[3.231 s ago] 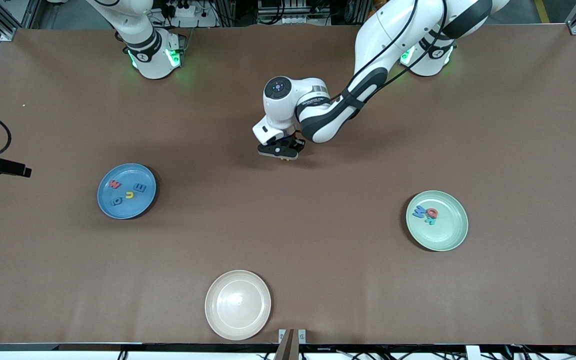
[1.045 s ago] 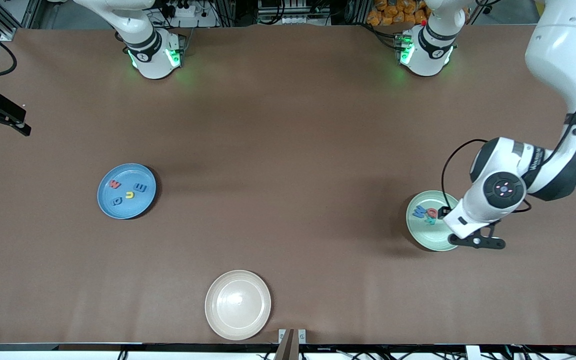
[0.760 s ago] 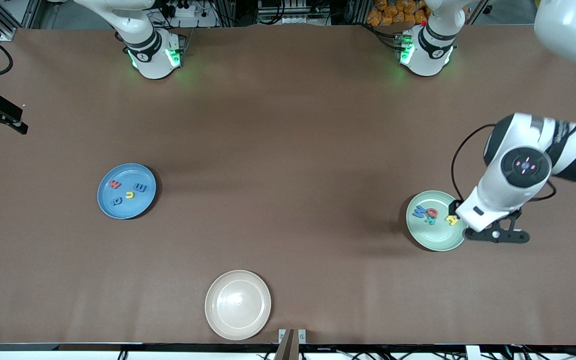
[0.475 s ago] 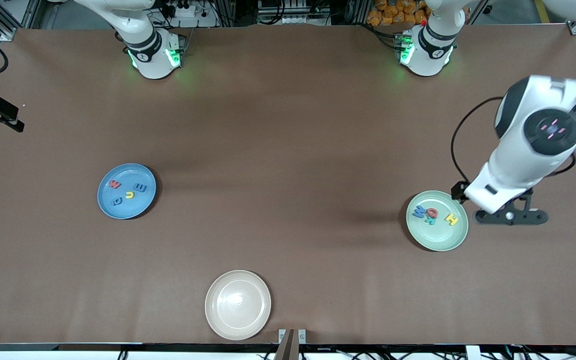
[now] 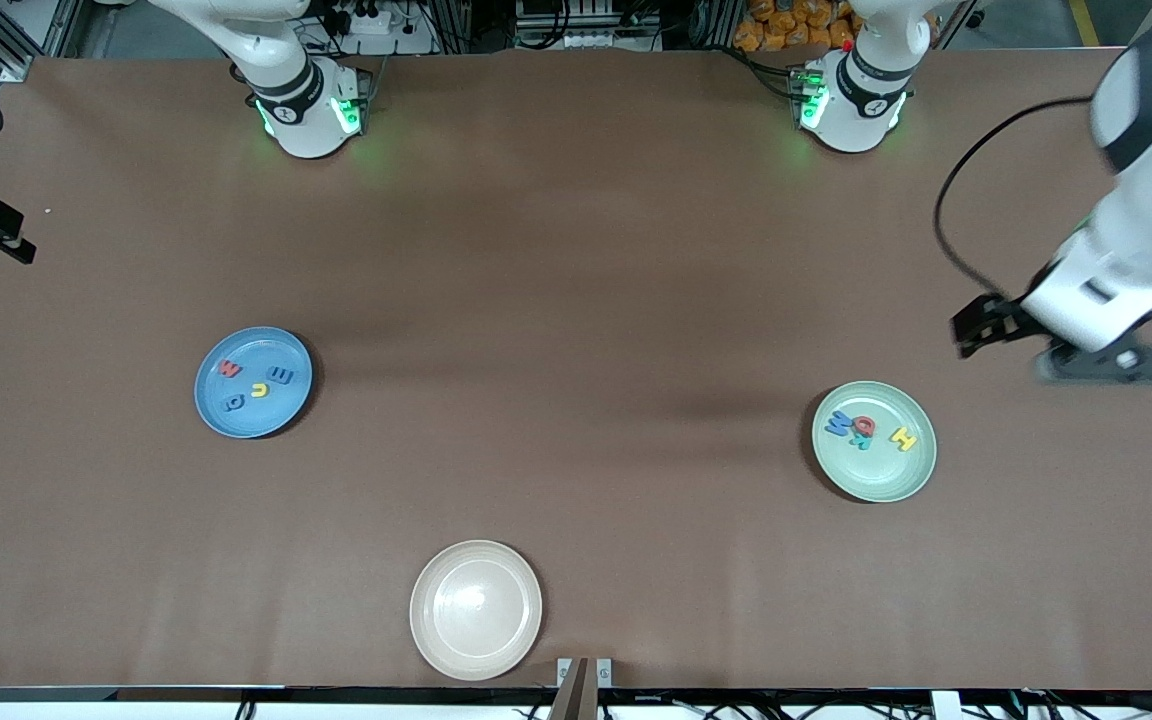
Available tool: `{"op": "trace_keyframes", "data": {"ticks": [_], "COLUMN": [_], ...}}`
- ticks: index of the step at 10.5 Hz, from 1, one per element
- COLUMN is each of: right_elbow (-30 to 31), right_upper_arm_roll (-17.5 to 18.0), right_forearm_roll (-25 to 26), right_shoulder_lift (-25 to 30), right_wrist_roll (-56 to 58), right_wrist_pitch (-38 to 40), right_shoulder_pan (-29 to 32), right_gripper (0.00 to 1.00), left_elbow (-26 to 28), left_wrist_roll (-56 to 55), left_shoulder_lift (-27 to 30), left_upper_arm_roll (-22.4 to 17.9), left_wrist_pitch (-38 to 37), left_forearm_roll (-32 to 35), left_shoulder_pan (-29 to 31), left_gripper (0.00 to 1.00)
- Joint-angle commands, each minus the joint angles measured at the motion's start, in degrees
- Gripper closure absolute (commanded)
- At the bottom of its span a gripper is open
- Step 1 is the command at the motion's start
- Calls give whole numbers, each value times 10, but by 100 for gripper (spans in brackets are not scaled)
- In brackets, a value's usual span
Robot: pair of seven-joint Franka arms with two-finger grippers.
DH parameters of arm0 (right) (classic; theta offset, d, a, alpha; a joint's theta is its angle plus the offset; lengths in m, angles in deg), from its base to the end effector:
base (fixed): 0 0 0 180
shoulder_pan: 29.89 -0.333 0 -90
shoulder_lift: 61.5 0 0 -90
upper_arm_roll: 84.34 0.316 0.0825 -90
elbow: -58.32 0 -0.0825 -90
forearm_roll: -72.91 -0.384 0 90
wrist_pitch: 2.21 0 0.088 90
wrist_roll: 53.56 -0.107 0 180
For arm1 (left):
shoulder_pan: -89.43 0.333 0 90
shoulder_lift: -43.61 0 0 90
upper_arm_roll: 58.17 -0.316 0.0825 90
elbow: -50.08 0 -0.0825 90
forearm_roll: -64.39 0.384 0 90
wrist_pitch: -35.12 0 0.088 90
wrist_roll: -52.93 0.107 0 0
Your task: Sort upper and lower case letters into plates
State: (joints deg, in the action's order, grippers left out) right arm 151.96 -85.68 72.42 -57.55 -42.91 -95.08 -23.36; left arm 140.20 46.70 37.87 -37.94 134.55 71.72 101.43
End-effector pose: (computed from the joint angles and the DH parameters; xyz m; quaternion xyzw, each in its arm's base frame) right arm 0.5329 -0.0732 0.6365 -0.9993 -0.0242 -0.0282 0.0006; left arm 0.5940 -0.0644 0.5846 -0.9981 0.0243 -0.0398 0.0415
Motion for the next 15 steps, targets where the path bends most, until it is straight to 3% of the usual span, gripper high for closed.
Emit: {"op": "trace_keyframes", "data": {"ticks": [1,3,8,15], "right_elbow": [-17,-18,-18,-12], "right_upper_arm_roll": [6,6,7,7], "right_forearm_roll": [7,7,11,13], "right_shoulder_lift": [-10,-10,-11,-11], "right_wrist_roll": [3,4,3,2], "right_wrist_pitch": [4,4,-4,-3], "right_shoulder_pan": [1,1,-11,-33], "right_gripper": [0,0,0,0], "left_elbow": [15,13,11,23], "left_wrist_roll": [51,72,67,51], "left_shoulder_lift": [54,64,71,85], "left_upper_arm_roll": [-123,-149,-136,-68], "left_wrist_pitch": [-37,-66,-78,-85], "left_forearm_roll": [-60,-75,-74,-66], "left_shoulder_pan": [-77,-84,-84,-81], "left_gripper": [0,0,0,0]}}
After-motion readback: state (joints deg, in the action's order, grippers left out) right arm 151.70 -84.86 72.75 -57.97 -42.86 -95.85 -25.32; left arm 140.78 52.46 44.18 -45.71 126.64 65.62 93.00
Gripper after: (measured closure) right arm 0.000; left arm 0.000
